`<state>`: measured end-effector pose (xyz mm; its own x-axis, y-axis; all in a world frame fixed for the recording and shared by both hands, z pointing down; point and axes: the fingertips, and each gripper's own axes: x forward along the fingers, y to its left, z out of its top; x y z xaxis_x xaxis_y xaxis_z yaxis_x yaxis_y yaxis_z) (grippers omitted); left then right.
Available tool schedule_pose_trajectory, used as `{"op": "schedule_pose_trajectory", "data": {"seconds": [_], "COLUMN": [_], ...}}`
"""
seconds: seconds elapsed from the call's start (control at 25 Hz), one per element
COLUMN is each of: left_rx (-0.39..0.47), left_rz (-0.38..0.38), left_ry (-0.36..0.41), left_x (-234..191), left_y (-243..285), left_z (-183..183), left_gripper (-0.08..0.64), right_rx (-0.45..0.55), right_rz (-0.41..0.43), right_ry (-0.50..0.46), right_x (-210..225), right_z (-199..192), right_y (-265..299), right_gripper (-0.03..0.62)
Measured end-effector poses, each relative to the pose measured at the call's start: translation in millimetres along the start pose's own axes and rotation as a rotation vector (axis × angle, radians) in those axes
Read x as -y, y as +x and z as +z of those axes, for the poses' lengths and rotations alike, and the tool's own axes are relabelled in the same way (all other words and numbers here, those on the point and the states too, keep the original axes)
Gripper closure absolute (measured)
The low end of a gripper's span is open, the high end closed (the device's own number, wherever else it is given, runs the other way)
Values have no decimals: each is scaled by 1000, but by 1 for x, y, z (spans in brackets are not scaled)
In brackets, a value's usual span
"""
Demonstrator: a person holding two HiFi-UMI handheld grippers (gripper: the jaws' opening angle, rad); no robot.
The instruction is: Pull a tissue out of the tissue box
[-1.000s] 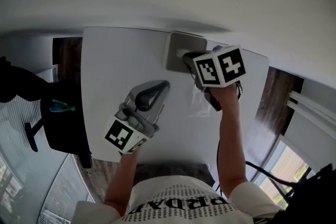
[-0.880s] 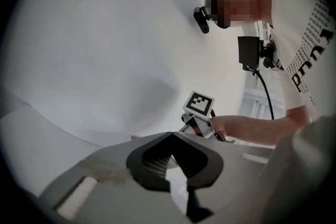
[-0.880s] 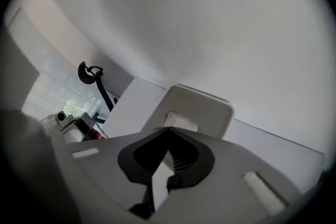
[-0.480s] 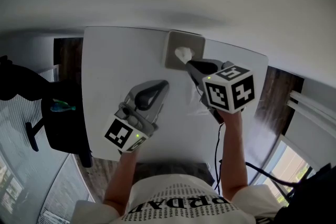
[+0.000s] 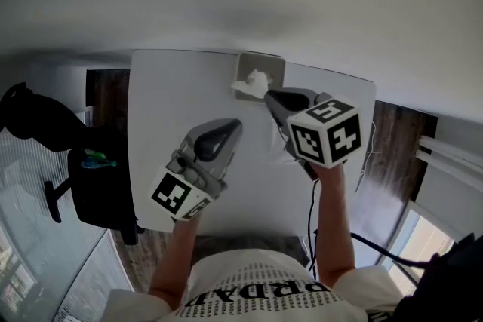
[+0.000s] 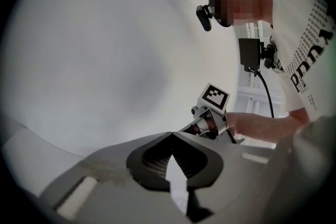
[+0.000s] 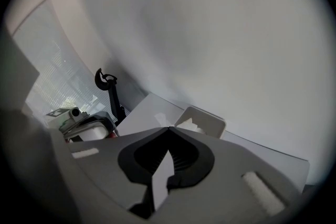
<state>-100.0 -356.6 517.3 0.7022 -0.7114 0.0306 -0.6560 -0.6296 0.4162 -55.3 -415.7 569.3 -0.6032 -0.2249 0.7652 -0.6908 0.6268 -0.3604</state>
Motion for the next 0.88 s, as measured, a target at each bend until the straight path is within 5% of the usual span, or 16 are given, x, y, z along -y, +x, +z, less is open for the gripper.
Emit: {"op": "schedule_pose_trajectory", "data": {"seconds": [0.4, 0.88], "left_rx": [10, 46], "left_rz": [1, -36], "left_ry": [58, 164], "left_x": [46, 120], "left_y": [-22, -48], "left_z": [34, 92], "left_gripper": [566, 566], "right_rx": [102, 398], "right_rz": [9, 28], "right_ry": [-39, -103], "right_x": [-36, -89], "right_z": [7, 37], "right_y": [-57, -159], "right_gripper": [586, 586]}}
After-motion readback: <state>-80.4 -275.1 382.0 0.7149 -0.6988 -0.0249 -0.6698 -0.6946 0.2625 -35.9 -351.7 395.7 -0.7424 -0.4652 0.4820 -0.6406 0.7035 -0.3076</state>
